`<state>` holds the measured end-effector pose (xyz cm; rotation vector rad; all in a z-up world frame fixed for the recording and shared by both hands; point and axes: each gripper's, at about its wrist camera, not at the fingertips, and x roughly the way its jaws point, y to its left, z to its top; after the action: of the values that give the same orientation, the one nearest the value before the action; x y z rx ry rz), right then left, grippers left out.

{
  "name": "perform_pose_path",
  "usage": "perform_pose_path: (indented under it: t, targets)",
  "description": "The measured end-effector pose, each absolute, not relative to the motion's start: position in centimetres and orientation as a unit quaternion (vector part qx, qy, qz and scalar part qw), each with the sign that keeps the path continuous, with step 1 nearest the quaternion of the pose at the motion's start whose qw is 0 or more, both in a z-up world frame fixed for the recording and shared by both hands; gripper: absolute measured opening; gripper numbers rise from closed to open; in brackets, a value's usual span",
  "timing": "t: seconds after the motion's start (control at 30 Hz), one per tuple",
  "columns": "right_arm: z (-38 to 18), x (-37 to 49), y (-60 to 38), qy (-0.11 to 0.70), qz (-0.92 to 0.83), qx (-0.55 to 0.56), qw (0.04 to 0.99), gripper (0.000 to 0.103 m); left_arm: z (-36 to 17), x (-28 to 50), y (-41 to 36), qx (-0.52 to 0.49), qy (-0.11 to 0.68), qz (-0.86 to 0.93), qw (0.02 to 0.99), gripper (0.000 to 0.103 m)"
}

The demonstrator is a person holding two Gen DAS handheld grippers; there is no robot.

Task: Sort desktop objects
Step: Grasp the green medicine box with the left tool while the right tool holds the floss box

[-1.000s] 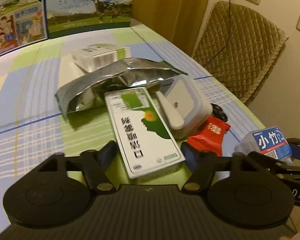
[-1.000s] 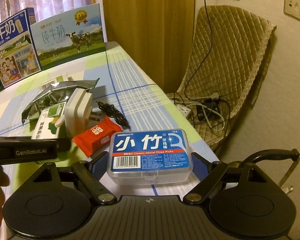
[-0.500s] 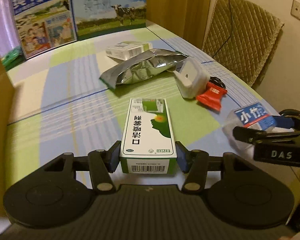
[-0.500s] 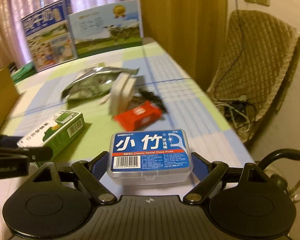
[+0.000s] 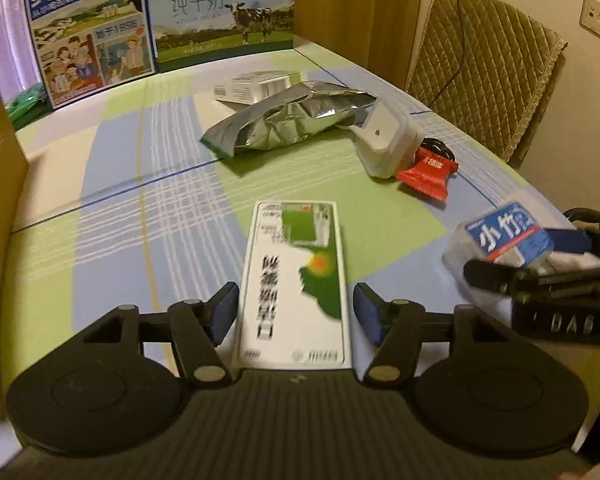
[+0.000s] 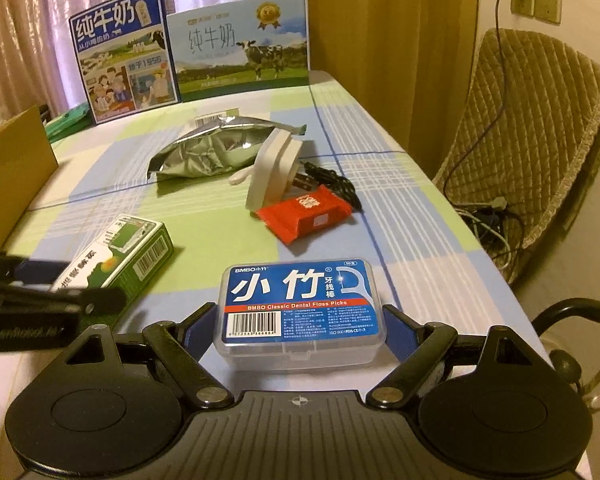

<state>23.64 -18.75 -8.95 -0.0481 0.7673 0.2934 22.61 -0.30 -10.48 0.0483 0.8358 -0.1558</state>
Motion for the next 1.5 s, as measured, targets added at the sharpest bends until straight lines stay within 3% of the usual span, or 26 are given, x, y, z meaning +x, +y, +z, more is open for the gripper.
perform_pose_path:
  t: [0.3, 1.5]
  targets:
    - [-9.3, 24.0, -18.5, 0.375, 0.140, -0.023, 0.916, 0.083, -11.5, 24.4, -0.5, 0.019, 0.424, -0.071, 0.903, 0.051]
    - [-10.1, 25.1, -17.7, 0.382, 0.135, -0.031, 0.914, 0.084, -11.5, 24.6, -0.3, 0.019, 0.421, -0.067, 0.905, 0.051]
